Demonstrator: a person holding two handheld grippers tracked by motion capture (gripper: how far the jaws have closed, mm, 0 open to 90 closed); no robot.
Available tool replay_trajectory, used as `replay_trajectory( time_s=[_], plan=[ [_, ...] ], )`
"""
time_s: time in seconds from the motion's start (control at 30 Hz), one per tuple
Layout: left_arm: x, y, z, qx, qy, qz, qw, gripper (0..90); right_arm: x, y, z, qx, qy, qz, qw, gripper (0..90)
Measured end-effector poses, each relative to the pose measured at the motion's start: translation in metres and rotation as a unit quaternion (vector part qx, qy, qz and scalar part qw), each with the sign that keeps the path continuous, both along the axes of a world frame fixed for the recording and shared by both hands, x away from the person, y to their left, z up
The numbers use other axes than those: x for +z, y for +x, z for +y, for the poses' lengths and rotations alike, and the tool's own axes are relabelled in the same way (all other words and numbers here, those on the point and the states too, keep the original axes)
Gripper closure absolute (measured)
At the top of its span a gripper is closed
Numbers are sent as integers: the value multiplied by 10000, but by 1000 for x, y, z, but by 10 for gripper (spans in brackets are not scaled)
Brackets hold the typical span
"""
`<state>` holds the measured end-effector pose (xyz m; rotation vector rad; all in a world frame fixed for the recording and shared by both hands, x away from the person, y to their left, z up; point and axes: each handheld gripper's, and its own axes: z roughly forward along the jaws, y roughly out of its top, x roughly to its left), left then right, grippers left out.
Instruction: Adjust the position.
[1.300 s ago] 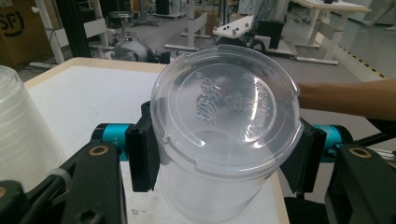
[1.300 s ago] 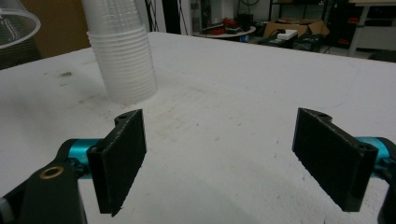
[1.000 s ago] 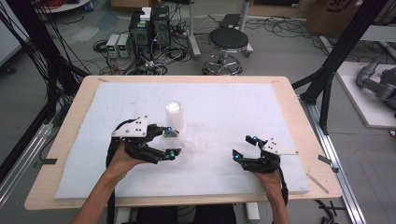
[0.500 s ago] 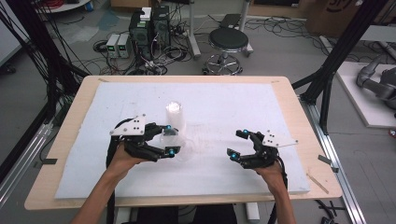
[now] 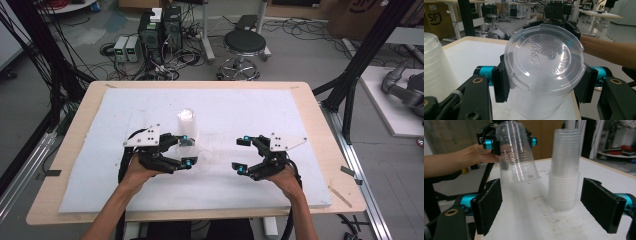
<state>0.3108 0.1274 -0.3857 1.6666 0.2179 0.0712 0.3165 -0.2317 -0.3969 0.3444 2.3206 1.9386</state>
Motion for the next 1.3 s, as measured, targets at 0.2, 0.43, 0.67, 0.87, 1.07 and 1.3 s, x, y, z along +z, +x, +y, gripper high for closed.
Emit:
replay_trajectory(
  time_s=[0.2,0.43,0.67,0.87,1.07,1.3],
  plan=[
    [-2,1,-4,-19,-65,19,10000,405,4,5,17,357,-93,-18,9993,177],
    [-3,0,-11,-91,-34,11,10000,405,4,8,30,638,0,-32,9980,177],
    [-3,-1,-15,-129,-34,0,9999,406,1,10,53,849,-68,-73,9963,177],
    [-2,-1,-16,-163,-27,-17,9999,406,-3,11,66,971,-166,-6,9951,177],
    [-3,-1,-18,-221,-28,-9,9998,406,-4,11,74,1124,-185,-6,9935,177],
    [-3,-2,-19,-229,-41,-1,9997,406,-6,9,81,1238,-285,-15,9919,184]
  ],
)
